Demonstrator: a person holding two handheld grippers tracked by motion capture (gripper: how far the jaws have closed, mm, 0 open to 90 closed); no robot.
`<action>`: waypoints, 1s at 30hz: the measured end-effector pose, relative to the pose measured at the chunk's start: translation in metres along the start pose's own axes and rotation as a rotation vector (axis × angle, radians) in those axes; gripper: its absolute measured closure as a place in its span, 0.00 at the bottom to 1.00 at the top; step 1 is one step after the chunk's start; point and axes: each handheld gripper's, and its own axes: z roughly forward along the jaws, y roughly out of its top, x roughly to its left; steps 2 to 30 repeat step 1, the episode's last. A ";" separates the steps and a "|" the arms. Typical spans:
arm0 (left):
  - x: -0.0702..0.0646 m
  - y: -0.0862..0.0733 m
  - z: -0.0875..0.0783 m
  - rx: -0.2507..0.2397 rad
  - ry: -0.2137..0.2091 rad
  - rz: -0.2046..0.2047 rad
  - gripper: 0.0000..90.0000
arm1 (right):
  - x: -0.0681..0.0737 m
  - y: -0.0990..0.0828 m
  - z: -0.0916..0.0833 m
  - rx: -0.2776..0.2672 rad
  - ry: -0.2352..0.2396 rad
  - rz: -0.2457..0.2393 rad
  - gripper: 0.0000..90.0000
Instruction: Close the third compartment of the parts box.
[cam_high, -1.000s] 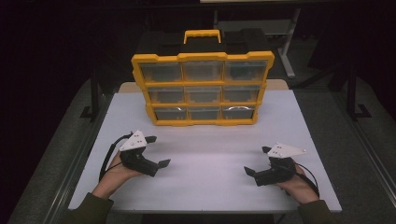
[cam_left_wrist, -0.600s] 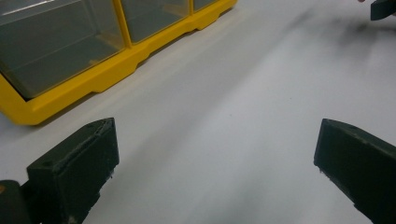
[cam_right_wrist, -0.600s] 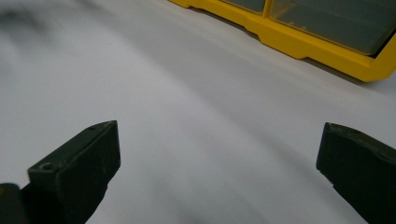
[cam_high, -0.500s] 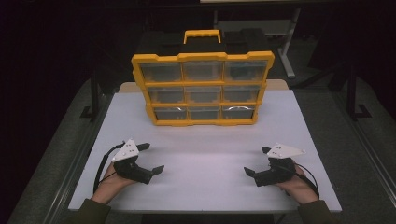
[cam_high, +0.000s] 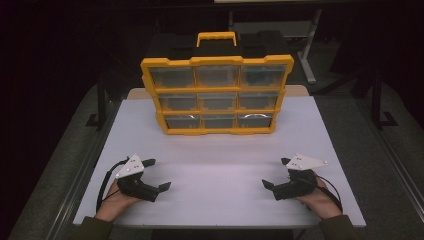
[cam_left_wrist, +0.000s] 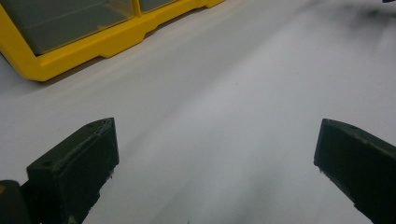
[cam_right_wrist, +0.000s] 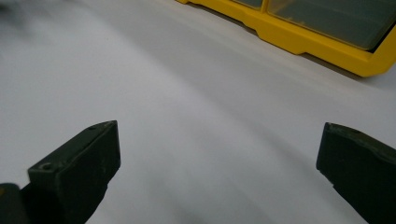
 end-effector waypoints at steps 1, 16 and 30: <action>0.000 0.000 0.000 0.001 0.000 0.001 0.00 | 0.000 0.000 0.000 0.001 -0.001 -0.001 0.00; 0.000 0.000 0.000 0.001 0.000 0.001 0.00 | 0.000 0.000 0.000 0.001 -0.001 -0.001 0.00; 0.000 0.000 0.000 0.001 0.000 0.001 0.00 | 0.000 0.000 0.000 0.001 -0.001 -0.001 0.00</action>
